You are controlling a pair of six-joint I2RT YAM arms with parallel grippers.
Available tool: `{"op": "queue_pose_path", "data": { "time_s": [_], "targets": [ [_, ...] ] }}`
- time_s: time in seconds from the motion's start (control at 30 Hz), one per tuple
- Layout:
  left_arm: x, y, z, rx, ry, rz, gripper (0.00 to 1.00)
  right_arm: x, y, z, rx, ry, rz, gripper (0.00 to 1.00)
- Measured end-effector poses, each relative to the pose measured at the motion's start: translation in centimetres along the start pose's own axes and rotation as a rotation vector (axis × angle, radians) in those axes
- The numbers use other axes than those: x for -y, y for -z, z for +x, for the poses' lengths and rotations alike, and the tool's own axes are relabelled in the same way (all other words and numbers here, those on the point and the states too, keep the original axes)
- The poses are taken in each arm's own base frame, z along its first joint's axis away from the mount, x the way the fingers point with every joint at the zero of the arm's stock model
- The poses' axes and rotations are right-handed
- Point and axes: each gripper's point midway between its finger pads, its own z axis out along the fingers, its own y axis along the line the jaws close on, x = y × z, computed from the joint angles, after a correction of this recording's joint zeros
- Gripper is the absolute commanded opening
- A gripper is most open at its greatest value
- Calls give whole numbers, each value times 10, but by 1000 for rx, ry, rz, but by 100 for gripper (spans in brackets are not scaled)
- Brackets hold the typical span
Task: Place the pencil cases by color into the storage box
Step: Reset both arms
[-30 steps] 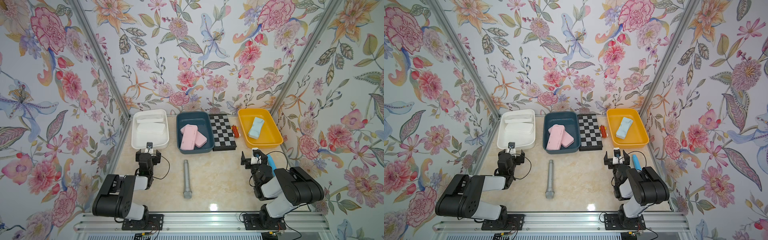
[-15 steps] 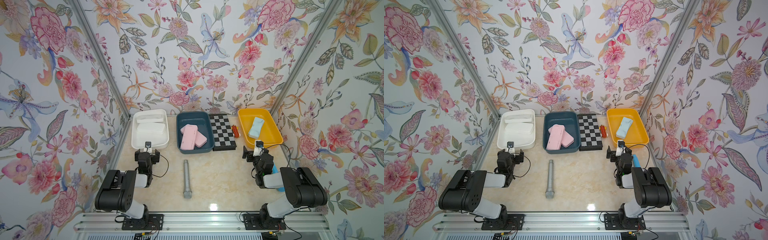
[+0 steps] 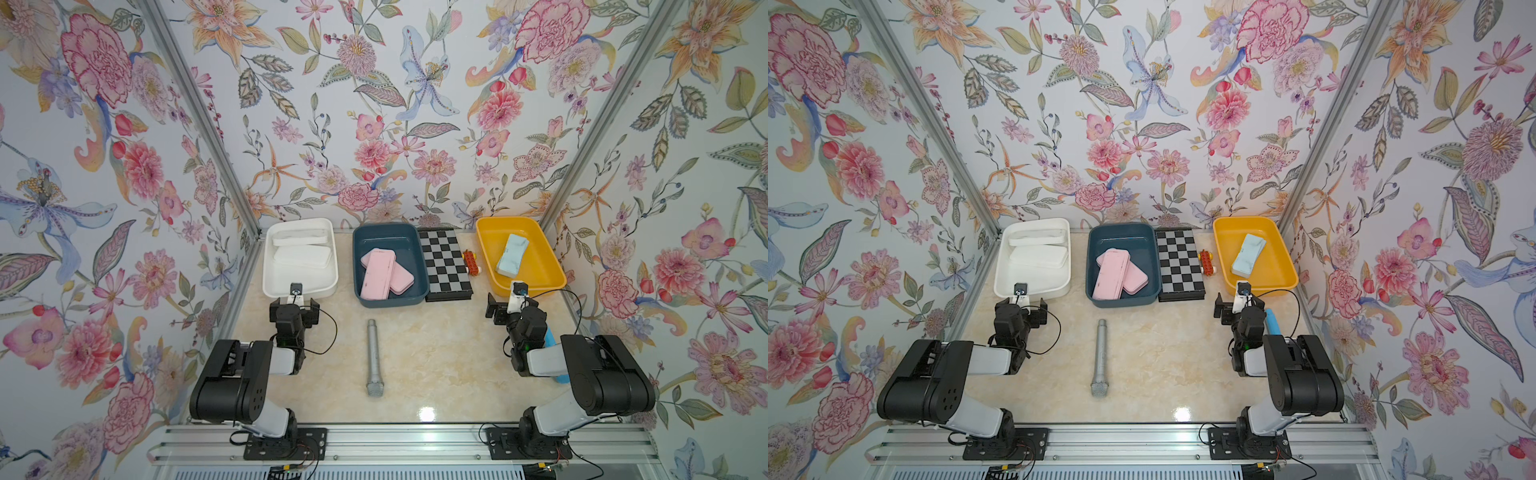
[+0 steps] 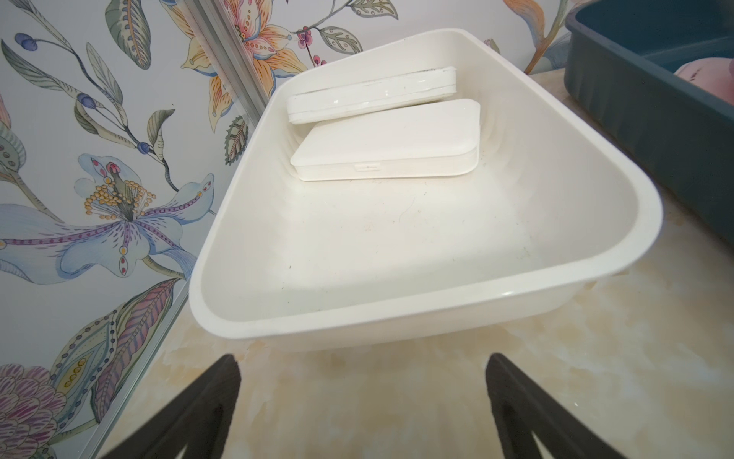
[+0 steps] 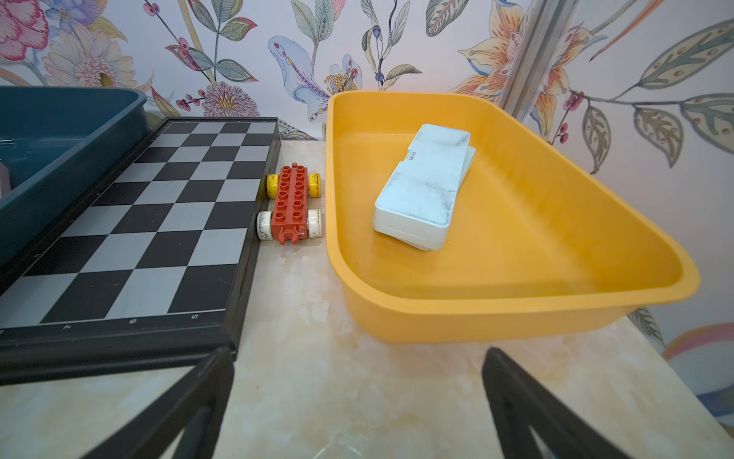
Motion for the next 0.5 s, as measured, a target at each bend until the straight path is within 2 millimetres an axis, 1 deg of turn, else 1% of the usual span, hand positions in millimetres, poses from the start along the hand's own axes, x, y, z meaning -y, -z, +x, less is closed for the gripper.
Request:
{"op": "queue_pose_path", "data": {
  "time_s": [0.5],
  "targets": [
    [0,0,0,0,0,0,98,0,0,0,0,3,13,100]
  ]
}}
